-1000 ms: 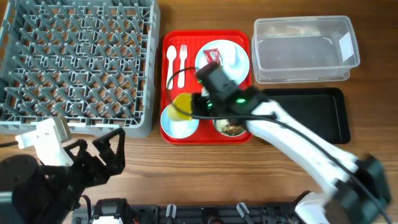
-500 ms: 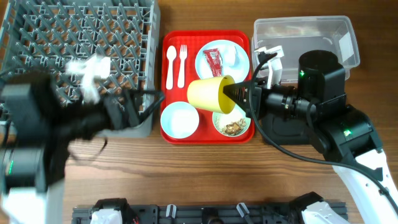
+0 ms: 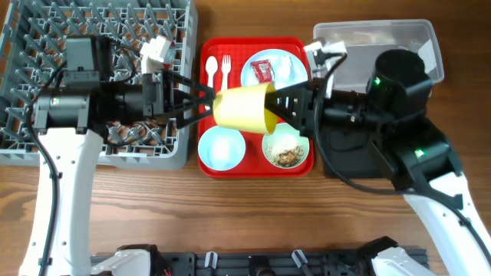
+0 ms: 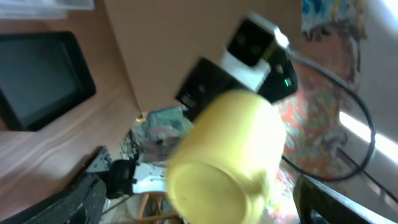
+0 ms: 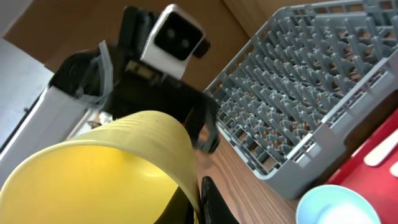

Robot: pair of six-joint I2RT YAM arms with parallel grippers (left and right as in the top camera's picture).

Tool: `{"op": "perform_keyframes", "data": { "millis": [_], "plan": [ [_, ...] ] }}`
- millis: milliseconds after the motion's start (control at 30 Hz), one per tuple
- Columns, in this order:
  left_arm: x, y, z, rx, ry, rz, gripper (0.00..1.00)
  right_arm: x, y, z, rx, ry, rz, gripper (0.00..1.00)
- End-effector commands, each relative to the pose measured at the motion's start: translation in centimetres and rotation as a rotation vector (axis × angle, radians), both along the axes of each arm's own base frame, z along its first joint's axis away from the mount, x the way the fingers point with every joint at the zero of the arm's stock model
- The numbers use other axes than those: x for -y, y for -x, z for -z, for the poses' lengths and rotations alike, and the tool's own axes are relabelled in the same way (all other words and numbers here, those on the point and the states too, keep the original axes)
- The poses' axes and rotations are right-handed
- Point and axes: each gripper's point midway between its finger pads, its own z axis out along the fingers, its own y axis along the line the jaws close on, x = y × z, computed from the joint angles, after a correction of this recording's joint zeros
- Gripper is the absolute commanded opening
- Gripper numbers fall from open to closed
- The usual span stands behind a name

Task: Sort waste into correct bins and load items into the dishwasher rack
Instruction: 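Lift the yellow cup and hand it to the left gripper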

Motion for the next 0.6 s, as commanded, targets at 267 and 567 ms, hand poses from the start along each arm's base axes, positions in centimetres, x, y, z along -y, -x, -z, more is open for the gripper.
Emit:
{"op": "perform_keyframes", "data": {
  "millis": [267,567],
  "plan": [
    [0.9,3.6,-2.7,0.137,0.046,0.069,0.85,-5.0,0.4,0.5,-0.042,-0.065,-0.190,0.04],
    [0.9,3.7,-2.8,0.139,0.046,0.069,0.71,-5.2,0.7,0.2,-0.043,-0.075,-0.209,0.04]
  ]
}}
